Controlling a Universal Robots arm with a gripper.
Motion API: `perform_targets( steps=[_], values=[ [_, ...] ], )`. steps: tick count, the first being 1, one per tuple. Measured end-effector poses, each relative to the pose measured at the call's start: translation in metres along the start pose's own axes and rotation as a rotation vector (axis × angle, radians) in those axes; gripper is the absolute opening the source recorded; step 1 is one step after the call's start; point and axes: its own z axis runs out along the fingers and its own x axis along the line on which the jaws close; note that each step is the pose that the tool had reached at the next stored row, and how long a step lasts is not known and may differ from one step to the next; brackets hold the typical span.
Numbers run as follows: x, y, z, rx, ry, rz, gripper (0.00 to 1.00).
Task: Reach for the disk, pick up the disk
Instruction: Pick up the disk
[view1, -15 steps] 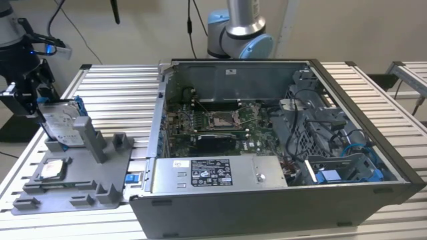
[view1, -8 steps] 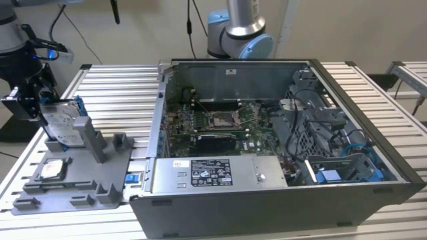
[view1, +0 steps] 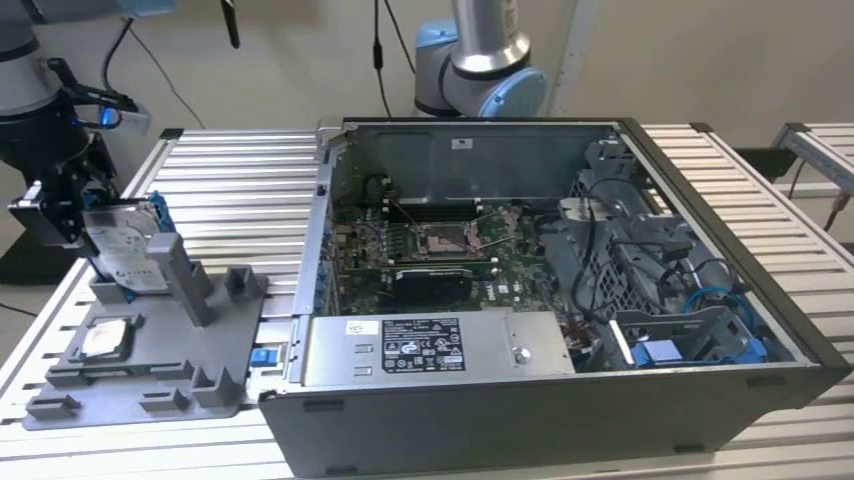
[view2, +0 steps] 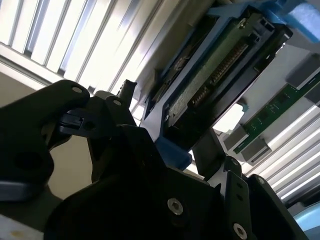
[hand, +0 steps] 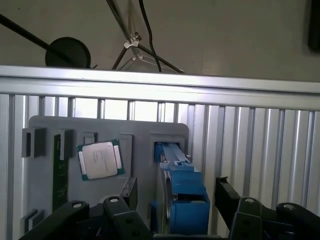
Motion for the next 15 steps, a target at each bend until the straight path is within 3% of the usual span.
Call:
perform_targets(
  steps=[6,13,14,15],
  values=[
    [0.0001,0.0001,0.0056,0.0002,-0.0003,0.000,1.00],
    [0.0000,0.0003,0.0072,0.0010,-0.0045,0.000,1.00],
    [0.0000,0.0003,0.0072,0.0010,-0.0045,0.000,0.00],
    [0.0000,0.0003,0.0072,0.0011,-0.0046,0.000,0.00]
  ],
)
